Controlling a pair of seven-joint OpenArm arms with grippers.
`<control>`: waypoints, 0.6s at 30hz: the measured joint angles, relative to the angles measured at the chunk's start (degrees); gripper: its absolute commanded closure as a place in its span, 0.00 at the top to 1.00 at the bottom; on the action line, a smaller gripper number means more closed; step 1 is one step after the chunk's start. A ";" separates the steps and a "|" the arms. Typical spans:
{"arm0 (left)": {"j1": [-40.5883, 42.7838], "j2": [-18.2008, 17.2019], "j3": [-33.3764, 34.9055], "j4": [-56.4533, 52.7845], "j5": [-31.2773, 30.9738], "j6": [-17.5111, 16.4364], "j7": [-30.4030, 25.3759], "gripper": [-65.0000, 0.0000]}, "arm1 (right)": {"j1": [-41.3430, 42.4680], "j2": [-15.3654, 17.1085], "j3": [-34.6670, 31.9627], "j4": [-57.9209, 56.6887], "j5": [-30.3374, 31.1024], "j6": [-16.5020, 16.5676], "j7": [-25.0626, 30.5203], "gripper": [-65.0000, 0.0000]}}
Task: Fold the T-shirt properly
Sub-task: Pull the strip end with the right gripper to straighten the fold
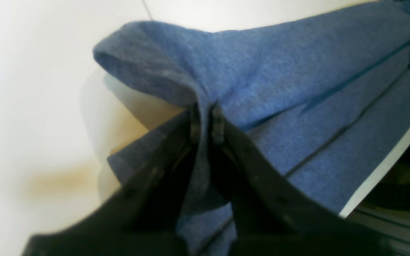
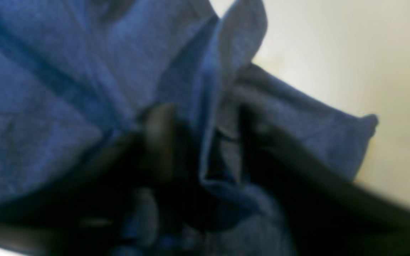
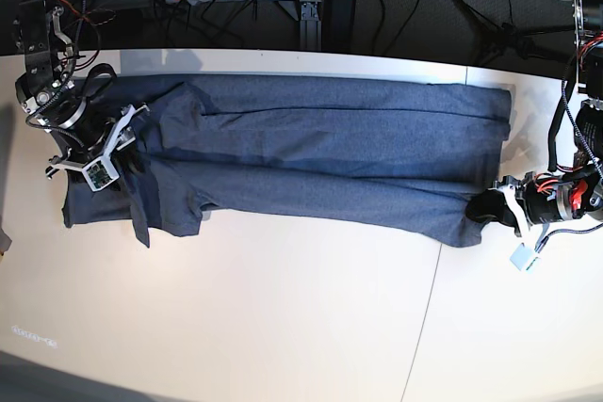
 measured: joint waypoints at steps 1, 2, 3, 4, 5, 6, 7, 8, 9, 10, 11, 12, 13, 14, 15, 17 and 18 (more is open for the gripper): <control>0.00 0.00 0.00 0.00 0.00 0.00 0.00 0.00 | -0.04 0.00 0.00 0.00 0.92 -0.02 -0.02 0.69; 0.00 0.00 0.00 0.00 0.04 0.00 0.00 0.00 | -0.07 0.02 0.00 0.00 2.34 -0.02 0.00 0.68; 0.00 0.00 0.00 0.00 0.02 0.00 0.00 0.00 | -0.07 0.02 0.00 0.00 4.11 -0.02 -0.07 0.68; 0.00 0.00 0.00 0.00 0.02 0.00 0.00 0.00 | -0.04 0.02 0.00 0.00 6.05 -0.02 -0.13 0.68; 0.00 0.00 0.00 0.00 0.02 0.00 0.00 0.00 | 0.04 0.02 0.00 0.00 7.89 -0.02 -0.15 0.68; 0.00 0.00 0.00 0.00 0.02 0.00 0.00 0.00 | 0.09 0.02 0.00 0.00 9.38 0.00 -0.17 0.68; 0.00 0.00 0.00 0.00 0.04 0.00 0.00 0.00 | 0.24 0.00 0.00 0.02 10.71 -0.02 -0.20 0.68; 0.00 0.00 0.00 0.00 0.04 0.00 0.00 0.00 | 0.46 0.00 0.02 0.02 11.72 -0.02 -0.22 0.68; 0.00 0.00 0.00 -0.02 0.07 0.00 0.02 0.00 | 1.05 -0.15 0.07 0.02 12.76 0.00 -0.26 0.68; 0.00 0.00 0.00 -0.02 0.04 0.00 0.00 0.00 | 1.75 -0.35 0.44 0.02 13.44 -0.02 -0.44 0.68; 0.00 0.00 0.00 -0.02 0.07 0.00 0.02 0.00 | 2.75 -0.66 0.74 0.02 14.08 -0.02 -0.59 0.68; 0.00 0.00 0.00 -0.02 0.07 0.00 0.02 0.00 | 3.98 -1.16 1.18 0.02 14.43 -0.02 -1.27 0.68; -0.02 0.00 0.00 -0.02 0.04 0.00 0.00 0.00 | 5.46 -1.79 1.46 0.02 14.58 -0.04 -2.58 0.68; -0.02 0.00 0.00 -0.02 0.02 0.00 0.00 0.00 | 6.88 -2.38 1.51 0.00 14.73 -0.02 -3.96 0.68; 0.00 0.00 0.00 0.00 0.04 0.00 0.00 0.00 | 8.24 -3.02 1.51 -0.02 14.78 -0.02 -5.29 0.68; 0.00 0.00 0.00 0.00 0.04 0.00 0.00 0.00 | 10.27 -4.13 1.51 -0.85 14.97 -0.02 -5.81 0.68; 0.00 0.00 0.00 0.00 0.04 0.00 0.00 0.00 | 11.08 -4.48 1.51 -1.88 15.10 -0.02 -5.88 0.68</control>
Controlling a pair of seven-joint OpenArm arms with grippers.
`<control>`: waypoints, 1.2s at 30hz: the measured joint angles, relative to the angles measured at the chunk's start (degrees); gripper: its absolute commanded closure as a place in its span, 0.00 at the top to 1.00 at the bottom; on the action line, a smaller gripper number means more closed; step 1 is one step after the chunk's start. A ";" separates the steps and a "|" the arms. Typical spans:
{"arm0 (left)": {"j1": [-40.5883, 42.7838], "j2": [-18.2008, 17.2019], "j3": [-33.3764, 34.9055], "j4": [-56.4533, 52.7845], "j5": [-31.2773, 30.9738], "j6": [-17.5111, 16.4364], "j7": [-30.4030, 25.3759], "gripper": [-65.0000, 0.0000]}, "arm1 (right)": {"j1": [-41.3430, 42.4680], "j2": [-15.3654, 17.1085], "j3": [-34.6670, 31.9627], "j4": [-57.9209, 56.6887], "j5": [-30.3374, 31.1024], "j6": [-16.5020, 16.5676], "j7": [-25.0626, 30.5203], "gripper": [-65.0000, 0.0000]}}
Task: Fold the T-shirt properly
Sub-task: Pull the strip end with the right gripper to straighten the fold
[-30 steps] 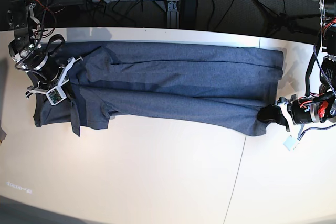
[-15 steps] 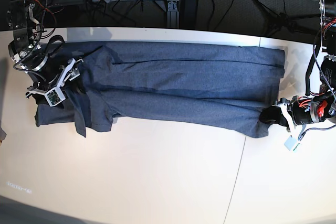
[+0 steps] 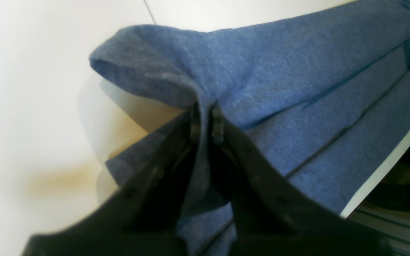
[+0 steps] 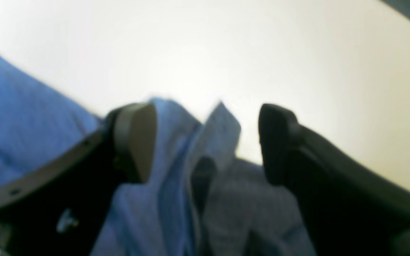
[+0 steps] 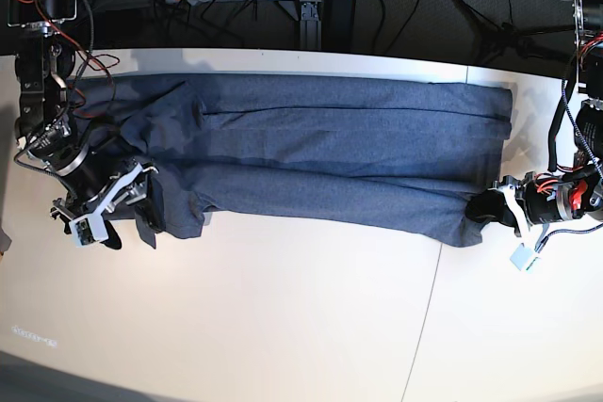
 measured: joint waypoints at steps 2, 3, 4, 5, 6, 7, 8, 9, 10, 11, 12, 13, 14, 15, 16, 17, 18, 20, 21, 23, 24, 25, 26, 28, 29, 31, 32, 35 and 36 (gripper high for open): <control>0.00 0.00 0.00 -0.02 0.00 0.00 0.02 0.00 | 2.03 -0.90 0.00 -3.56 0.68 0.00 -0.50 0.68; 0.00 0.00 0.00 -0.02 0.00 0.00 0.02 0.00 | 3.23 -1.36 0.02 -5.97 0.81 -0.04 -1.05 0.68; -0.02 -0.02 0.00 -0.02 0.02 0.00 0.00 0.00 | 4.44 -1.84 0.07 -8.57 0.81 -0.07 -1.88 0.68; -0.02 0.00 0.00 -0.02 0.02 0.00 0.00 0.00 | 5.57 -2.36 0.07 -11.13 0.68 -0.07 -2.32 0.68; -0.02 0.00 0.00 0.00 -0.04 0.00 0.00 0.00 | 6.60 -2.67 0.09 -13.53 0.79 -0.09 -2.34 0.68; 0.00 0.00 0.00 0.00 -0.04 0.00 0.02 0.00 | 7.54 -2.99 0.09 -15.50 1.05 -0.09 -2.36 0.68; 0.00 0.00 0.00 -0.02 -0.04 0.00 0.02 0.00 | 8.28 -3.17 0.09 -16.96 1.29 -0.07 -2.38 0.68; 0.00 -0.04 0.00 -0.02 -0.17 0.00 0.02 0.00 | 8.96 -3.30 0.09 -17.90 1.53 -0.07 -2.56 0.68; 0.00 -0.11 0.00 0.00 -0.24 0.00 0.00 0.00 | 9.38 -3.45 0.09 -18.51 1.66 -0.07 -2.99 0.68; 0.00 -0.13 0.00 0.00 -0.28 0.00 0.00 0.00 | 9.66 -3.52 0.09 -18.78 1.84 -0.04 -3.69 0.68; -0.02 -0.15 0.00 0.00 -0.28 0.00 0.00 0.00 | 9.88 -3.78 0.11 -18.82 1.86 -0.07 -4.44 0.68; 0.00 -0.13 0.00 0.00 -0.35 0.00 0.00 0.00 | 9.92 -3.85 0.11 -18.82 1.90 -0.04 -4.66 0.68; 0.00 -0.13 0.00 0.00 -0.31 0.00 0.00 0.00 | 9.92 -4.07 0.11 -18.82 1.92 -0.04 -4.66 0.68; 0.00 -0.13 0.00 -0.02 -0.31 0.00 0.00 0.00 | 9.90 -4.13 0.09 -18.82 1.92 -0.04 -4.87 0.68; 0.00 -0.13 0.00 0.00 -0.31 0.00 0.00 0.00 | 9.88 -4.26 0.09 -18.82 1.92 -0.04 -4.98 0.68; 0.00 -0.13 0.00 0.00 -0.31 0.00 0.00 0.00 | 9.88 -4.28 0.09 -18.82 2.01 -0.07 -5.11 0.67; 0.00 -0.13 0.00 0.00 -0.28 0.00 0.00 0.00 | 9.88 -4.31 0.09 -18.82 2.62 -0.04 -5.09 0.62; 0.00 -0.13 0.00 -0.02 -0.28 0.00 0.00 0.00 | 9.92 -4.28 0.11 -18.82 4.13 -0.07 -6.34 0.42; 0.00 -0.13 0.00 0.00 -0.28 0.00 0.00 0.00 | 9.92 -4.28 0.11 -18.82 5.18 -0.07 -7.30 0.30; 0.00 -0.13 0.00 0.00 -0.33 0.00 0.00 0.00 | 9.88 -4.28 0.09 -18.82 5.73 -0.04 -8.72 0.13; 0.00 -0.13 0.00 0.00 -0.31 0.00 0.00 0.00 | 9.84 -4.28 0.09 -18.82 5.73 -0.07 -8.72 0.06; 0.00 -0.13 0.00 0.00 -0.28 0.00 0.00 0.00 | 9.84 -4.28 0.09 -18.82 5.75 -0.07 -8.70 0.00; 0.00 -0.13 0.00 -0.02 -0.31 0.00 0.00 0.00 | 9.84 -4.28 0.09 -18.82 5.75 -0.04 -8.70 0.00; 0.00 -0.13 0.00 -0.02 -0.31 0.00 0.00 0.00 | 9.84 -4.28 0.09 -18.82 5.73 -0.07 -8.70 0.00; 0.00 -0.13 0.00 0.00 -0.28 0.00 0.00 0.00 | 9.84 -4.28 0.09 -18.82 5.73 -0.04 -8.68 0.00; 0.00 -0.13 0.00 0.00 -0.31 0.00 0.00 0.00 | 9.81 -4.26 0.09 -18.82 5.73 -0.04 -8.04 0.00; 0.00 -0.13 0.00 0.00 -0.28 0.00 0.02 0.00 | 9.81 -4.28 0.09 -18.82 5.73 -0.04 -7.58 0.00; 0.00 -0.13 0.00 0.00 -0.33 0.00 0.00 0.00 | 9.79 -4.28 0.09 -17.73 5.57 0.00 -6.91 0.00; 0.00 -0.13 0.00 0.00 -0.55 0.00 0.00 0.00 | 9.77 -4.28 0.09 -16.81 5.49 0.07 -6.91 0.00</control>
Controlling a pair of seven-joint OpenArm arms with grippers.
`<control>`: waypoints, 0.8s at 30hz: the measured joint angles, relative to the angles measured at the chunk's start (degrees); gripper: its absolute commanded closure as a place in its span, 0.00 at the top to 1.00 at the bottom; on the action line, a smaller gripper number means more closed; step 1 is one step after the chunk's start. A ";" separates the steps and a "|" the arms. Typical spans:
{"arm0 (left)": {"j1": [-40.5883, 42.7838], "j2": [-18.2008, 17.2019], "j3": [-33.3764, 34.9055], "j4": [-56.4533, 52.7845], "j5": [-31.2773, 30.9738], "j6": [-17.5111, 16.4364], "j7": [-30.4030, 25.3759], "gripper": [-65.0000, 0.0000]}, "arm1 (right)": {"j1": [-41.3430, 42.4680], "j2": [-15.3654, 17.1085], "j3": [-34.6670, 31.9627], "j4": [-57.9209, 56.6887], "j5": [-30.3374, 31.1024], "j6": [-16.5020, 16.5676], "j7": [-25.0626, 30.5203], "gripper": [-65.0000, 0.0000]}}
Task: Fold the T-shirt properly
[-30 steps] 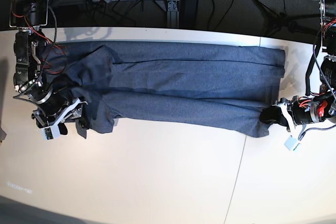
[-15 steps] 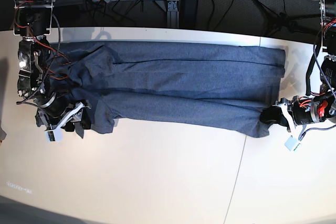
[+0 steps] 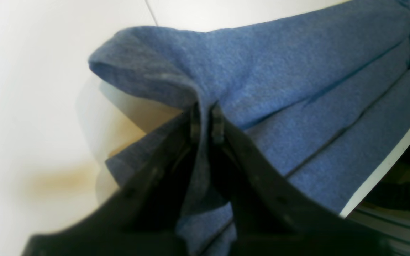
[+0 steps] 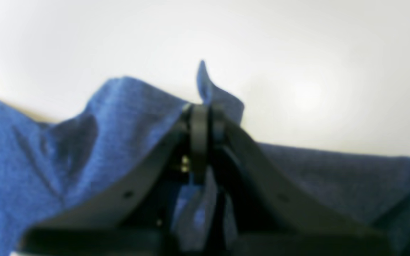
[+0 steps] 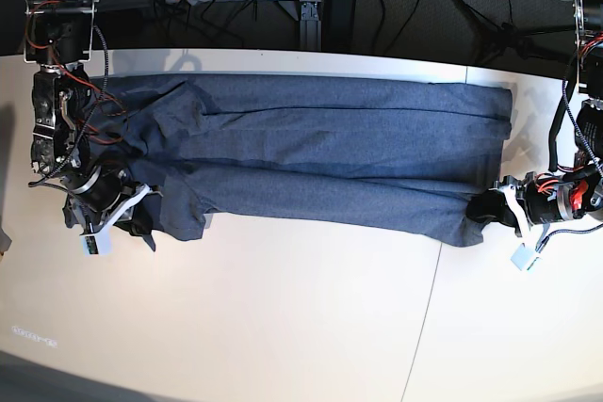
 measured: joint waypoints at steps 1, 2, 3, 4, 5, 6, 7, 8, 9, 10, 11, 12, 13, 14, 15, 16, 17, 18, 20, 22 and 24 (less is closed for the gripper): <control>0.00 0.00 0.00 0.00 -0.52 0.00 0.00 0.00 | 0.00 0.02 0.00 1.07 -0.17 0.09 0.09 0.00; 0.00 0.00 0.00 0.00 -1.18 0.00 0.00 0.00 | -0.02 0.04 0.00 2.32 -0.24 0.13 0.09 0.00; 0.00 0.00 0.00 0.00 -1.31 0.00 0.00 0.00 | -0.22 0.20 0.00 3.91 -0.50 0.15 0.17 0.00; 0.00 0.00 0.00 0.00 -1.40 0.00 0.00 0.00 | -0.70 0.52 0.00 5.66 -0.37 0.20 0.22 0.00; 0.02 -0.02 0.00 0.00 -1.42 0.00 0.00 0.00 | -1.40 1.03 0.00 7.54 -0.24 0.22 0.35 0.00; 0.02 -0.02 0.00 0.00 -1.36 0.00 0.02 0.00 | -2.56 1.84 0.00 9.84 -0.46 0.28 0.44 0.00; 0.02 -0.02 0.00 0.00 -1.33 0.00 0.02 0.00 | -3.80 2.64 0.00 12.07 -0.44 0.37 0.70 0.00; 0.00 0.00 0.00 0.00 -1.42 0.00 0.00 0.00 | -5.25 3.74 0.00 14.19 -0.76 0.46 1.14 0.00; 0.00 -0.02 0.00 0.00 -1.46 0.00 -0.02 0.00 | -6.71 4.83 0.00 16.28 -1.16 0.50 1.51 0.00; 0.00 -0.02 0.00 0.00 -1.29 0.00 -0.02 0.00 | -8.20 5.92 0.00 18.21 -2.01 0.52 2.23 0.00; 0.00 0.00 0.00 0.00 -1.42 0.00 0.00 0.00 | -9.62 7.02 0.00 20.09 -3.19 0.59 3.41 0.00; 0.00 0.00 0.00 0.00 -1.40 0.00 0.00 0.00 | -10.88 8.02 0.00 21.73 -4.13 0.61 4.28 0.00; 0.00 0.00 0.00 0.00 -1.42 0.00 0.00 0.00 | -11.98 9.01 0.00 23.02 -4.57 0.63 4.85 0.00; 0.00 0.00 0.00 0.00 -1.38 0.00 0.00 0.00 | -12.87 9.97 0.00 24.04 -4.76 0.63 4.98 0.00; 0.00 -0.02 0.00 0.00 -1.40 0.00 0.02 0.00 | -13.51 10.80 0.00 24.90 -4.74 0.66 5.05 0.00; 0.00 -0.02 0.00 0.00 -1.42 0.00 0.00 0.00 | -14.29 11.67 0.00 25.53 -4.74 0.66 5.11 0.00; 0.00 -0.02 0.00 0.00 -1.44 0.00 0.00 0.00 | -14.95 12.33 0.00 26.03 -4.68 0.66 5.14 0.00; 0.00 0.00 0.00 0.00 -1.44 0.00 0.02 0.00 | -15.58 12.79 0.00 26.49 -4.74 0.66 5.11 0.00; 0.00 0.00 0.00 0.00 -1.49 0.00 0.04 0.00 | -17.14 13.70 0.00 27.47 -6.01 0.68 5.11 0.00; 0.02 0.00 0.00 0.00 -1.44 0.00 0.37 0.00 | -19.06 14.47 0.00 29.20 -7.87 0.68 5.11 0.00; 0.00 -0.02 0.00 0.00 -1.36 0.00 0.44 0.00 | -20.98 15.10 -0.02 30.99 -8.33 0.68 5.33 0.00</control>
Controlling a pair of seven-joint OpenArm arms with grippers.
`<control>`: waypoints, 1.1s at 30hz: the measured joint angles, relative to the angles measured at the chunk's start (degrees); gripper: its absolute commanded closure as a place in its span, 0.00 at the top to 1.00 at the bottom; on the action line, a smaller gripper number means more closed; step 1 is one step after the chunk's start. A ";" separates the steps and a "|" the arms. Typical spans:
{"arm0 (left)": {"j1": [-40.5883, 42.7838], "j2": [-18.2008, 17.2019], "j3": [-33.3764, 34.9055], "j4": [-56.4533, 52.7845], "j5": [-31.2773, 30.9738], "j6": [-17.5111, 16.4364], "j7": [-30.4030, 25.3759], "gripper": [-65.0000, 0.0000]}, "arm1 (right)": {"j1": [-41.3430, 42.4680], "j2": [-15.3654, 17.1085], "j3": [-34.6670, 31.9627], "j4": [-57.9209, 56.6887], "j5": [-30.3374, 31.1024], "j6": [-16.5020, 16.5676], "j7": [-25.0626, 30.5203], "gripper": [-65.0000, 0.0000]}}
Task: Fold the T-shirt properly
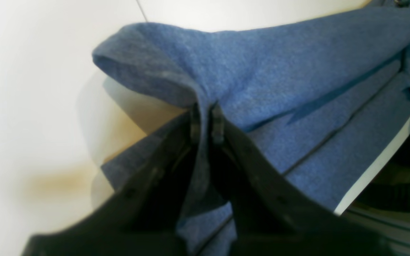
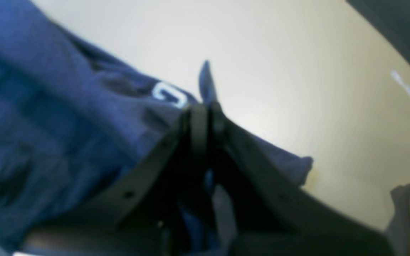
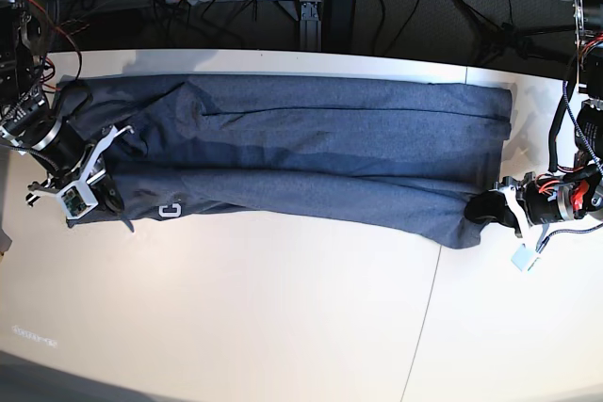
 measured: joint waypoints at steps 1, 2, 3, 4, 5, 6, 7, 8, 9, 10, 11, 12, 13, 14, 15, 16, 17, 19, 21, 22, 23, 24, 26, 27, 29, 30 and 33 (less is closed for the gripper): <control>0.00 0.02 0.00 0.00 -0.09 0.00 0.02 0.00 | -0.76 0.15 0.00 0.66 -0.15 0.00 0.02 0.00; 0.00 0.02 0.00 0.00 -0.07 0.00 0.04 0.00 | -1.25 0.17 -0.02 1.18 -0.59 -0.02 0.00 0.00; 0.00 0.02 0.00 0.00 -0.22 0.00 0.13 0.00 | -1.57 0.17 -0.02 1.27 -0.92 0.00 0.04 0.00; 0.00 0.00 0.00 0.00 -0.79 0.00 0.96 0.00 | -1.68 0.15 -0.02 1.22 -0.94 -0.02 -0.02 0.00; 0.00 0.00 0.00 0.00 -1.36 0.00 1.73 0.00 | -1.70 0.17 -0.02 1.09 -0.96 -0.02 -0.04 0.00; 0.02 0.00 0.00 0.00 -2.29 0.00 2.62 0.00 | -1.68 0.15 -0.02 0.96 -0.98 -0.02 -0.04 0.00; 0.04 -0.02 0.00 0.00 -3.32 0.00 3.43 0.00 | -1.68 0.17 -0.02 0.81 -1.11 -0.02 -0.04 0.00; 0.17 -0.13 0.00 0.00 -4.31 0.00 3.78 0.00 | -1.68 0.15 -0.02 0.74 -1.11 -0.02 -0.02 0.00; 0.31 -0.17 0.00 0.00 -4.85 0.00 3.93 0.00 | -1.68 0.15 -0.02 0.70 -1.11 -0.02 -0.35 0.00; 0.35 -0.28 0.00 0.00 -5.25 0.00 4.52 0.00 | -1.68 0.15 -0.02 0.59 -1.14 -0.02 -0.70 0.00; 0.50 -0.39 0.00 0.00 -5.81 0.00 5.22 0.00 | -1.68 0.15 -0.02 0.42 -1.09 -0.02 -0.68 0.00; 0.66 -0.52 0.00 0.00 -6.38 0.00 5.49 0.00 | -1.68 0.15 -0.02 0.09 -1.11 -0.02 -1.03 0.00; 0.96 -0.81 0.00 0.00 -7.39 0.00 5.66 0.00 | -1.68 0.15 -0.02 -0.35 -1.11 -0.02 -1.44 0.00; 1.25 -1.22 0.00 0.09 -8.35 0.00 6.12 0.00 | -1.68 0.15 -0.02 -0.81 -1.05 -0.02 -1.51 0.00; 1.55 -1.77 0.02 0.39 -9.14 0.00 7.19 0.00 | -1.66 0.15 -0.02 -1.46 -1.03 -0.02 -1.49 0.00; 2.12 -2.47 0.04 1.14 -10.34 -0.02 8.22 0.00 | -1.66 0.15 -0.02 -2.25 -1.03 -0.02 -1.49 0.00; 2.71 -3.23 0.07 2.12 -11.63 -0.02 8.79 0.00 | -1.68 0.15 -0.02 -3.08 -1.07 -0.02 -1.49 0.00; 4.28 -5.01 0.09 4.96 -12.59 0.00 8.90 0.00 | -1.70 0.11 -0.02 -4.59 -1.07 -0.02 -1.66 0.00; 6.03 -6.62 0.09 8.24 -12.59 0.00 8.85 0.00 | -1.70 0.13 -0.02 -5.70 -0.81 -0.02 -1.66 0.00; 7.02 -7.15 0.09 9.99 -12.55 0.00 8.90 0.00 | -1.68 0.13 -0.02 -6.08 -0.39 -0.02 -1.64 0.00; 8.02 -7.56 0.09 11.61 -12.57 0.00 8.83 0.00 | -1.68 0.11 -0.02 -6.38 0.02 -0.02 -1.70 0.00; 8.94 -7.72 0.09 13.05 -12.46 0.00 8.92 0.00 | -1.68 0.09 -0.02 -6.58 0.68 -0.02 -1.62 0.00; 10.36 -7.74 0.09 14.99 -12.46 0.00 9.03 0.00 | -1.68 0.02 -0.02 -6.67 0.85 -0.02 -1.64 0.00; 10.71 -7.72 0.13 15.52 -12.52 0.00 8.85 0.00 | -1.68 0.02 -0.02 -6.67 0.87 -0.02 -1.53 0.00; 10.75 -7.76 0.13 15.80 -12.57 0.00 8.55 0.00 | -1.66 0.04 -0.02 -6.69 0.94 -0.02 -1.51 0.07; 10.64 -7.78 0.13 15.82 -12.57 0.00 8.48 0.00 | -1.66 0.04 -0.02 -6.69 0.96 -0.04 -1.51 0.18; 10.67 -7.76 0.13 15.82 -12.48 0.00 7.67 0.07 | -1.68 0.02 -0.02 -6.69 0.85 -0.04 -1.49 0.48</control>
